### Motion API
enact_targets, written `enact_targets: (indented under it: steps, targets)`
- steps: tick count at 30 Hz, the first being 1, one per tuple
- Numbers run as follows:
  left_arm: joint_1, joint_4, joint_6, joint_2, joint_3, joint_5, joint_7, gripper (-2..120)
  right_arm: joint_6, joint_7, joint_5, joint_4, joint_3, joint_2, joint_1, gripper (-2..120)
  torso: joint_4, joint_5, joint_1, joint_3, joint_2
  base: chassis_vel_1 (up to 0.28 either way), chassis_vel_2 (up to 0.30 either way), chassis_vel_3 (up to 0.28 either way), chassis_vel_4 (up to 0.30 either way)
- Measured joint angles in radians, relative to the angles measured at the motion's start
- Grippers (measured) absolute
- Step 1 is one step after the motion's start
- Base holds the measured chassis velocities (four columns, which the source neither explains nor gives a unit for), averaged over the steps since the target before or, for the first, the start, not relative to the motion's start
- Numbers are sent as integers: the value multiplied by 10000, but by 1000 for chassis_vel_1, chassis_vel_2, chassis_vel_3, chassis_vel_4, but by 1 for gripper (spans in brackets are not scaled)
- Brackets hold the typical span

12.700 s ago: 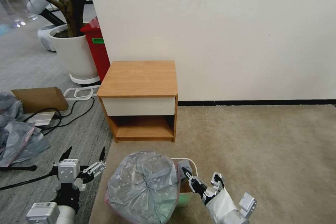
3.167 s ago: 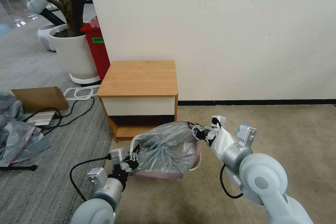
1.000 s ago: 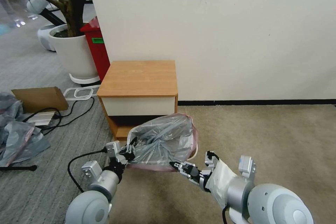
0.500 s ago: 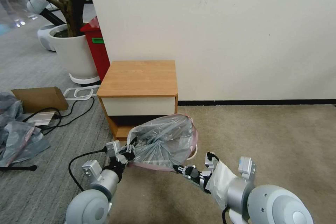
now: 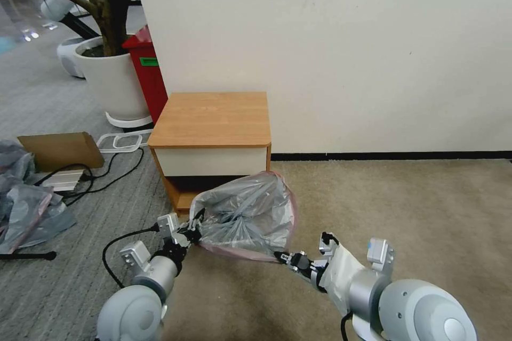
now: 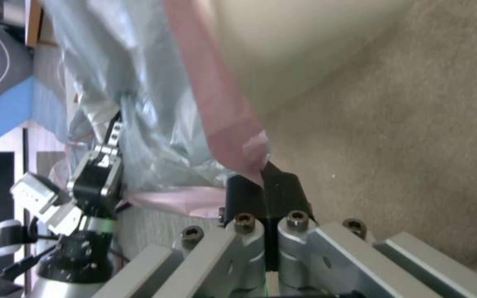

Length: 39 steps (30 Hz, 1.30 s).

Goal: Pick up the garbage bag from the table and place it over the trash can.

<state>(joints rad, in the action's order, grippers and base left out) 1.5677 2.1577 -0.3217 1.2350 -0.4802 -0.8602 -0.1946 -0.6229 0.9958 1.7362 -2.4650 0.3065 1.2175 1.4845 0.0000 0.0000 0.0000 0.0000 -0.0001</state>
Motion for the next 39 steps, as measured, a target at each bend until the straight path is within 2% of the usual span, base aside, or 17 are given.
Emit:
enact_targets:
  steps: [15, 16, 18, 22, 23, 25, 28, 31, 32, 35, 36, 37, 39]
  targets:
    - [49, 99, -13, 90, -17, -20, -92, 3, -372, -139, -23, -323, 275, 35, 248, 2, 0, 0, -1, 0, 0, 0, 0, 0, 0]
    - [37, 96, -19, 115, 14, -16, -151, 3, -523, -367, -223, -337, 258, 94, 409, 10, 1, 0, 0, 0, 0, 0, 0, 0, 0]
    - [9, 57, -26, 131, 38, -12, -220, 3, -577, -587, -642, -337, 209, 164, 599, 14, 0, 1, 0, -1, 0, 0, 0, 0, 0]
    - [-120, -99, -160, 158, 110, -23, -638, 3, -578, -1350, -2216, -339, 134, 285, 946, 33, -1, 0, 0, 0, 0, 0, 0, 0, 0]
    - [-120, -99, -160, 158, 110, -23, -638, 3, -578, -1350, -2216, -339, 134, 285, 946, 33, -1, 0, 0, 0, 0, 0, 0, 0, 0]
    - [-185, -154, -209, 184, 137, -127, -964, 3, -460, -1671, -2952, -340, 137, 340, 1028, 43, -1, 0, 0, 0, 0, 0, 0, 0, 0]
    - [-245, -207, -320, 191, 147, -274, -1263, 3, -299, -2100, -3709, -341, 146, 361, 1043, 52, -1, 0, 0, 0, 0, 0, 0, 0, 0]
    - [-276, -237, -485, 165, 216, -429, -1535, 3, 526, -3406, -5133, -343, 159, 386, 927, 65, 0, 1, 0, 0, 0, 0, 0, 0, 0]
    - [-276, -237, -485, 165, 216, -429, -1535, 3, 526, -3406, -5133, -343, 159, 386, 927, 65, 0, 1, 0, 0, 0, 0, 0, 0, 0]
    - [-276, -213, -603, 129, 378, -582, -1675, 3, 1517, -4790, -6280, -349, 219, 428, 562, 80, 0, 1, 0, 0, 0, 0, 0, 0, 0]
    - [-276, -213, -603, 129, 378, -582, -1675, 3, 1517, -4790, -6280, -349, 219, 428, 562, 80, 0, 1, 0, 0, 0, 0, 0, 0, 0]
    - [-289, -178, -648, 148, 444, -699, -1753, 3, 2100, -5664, -7267, -291, 187, 498, 457, 86, 0, 0, -1, 0, 0, 0, 0, 0, 0]
    - [-338, -128, -698, 202, 557, -896, -1861, 3, 2993, -6672, -8785, 218, 49, 634, 424, 95, 1, 2, -1, -1, 0, 0, 0, 0, 0]
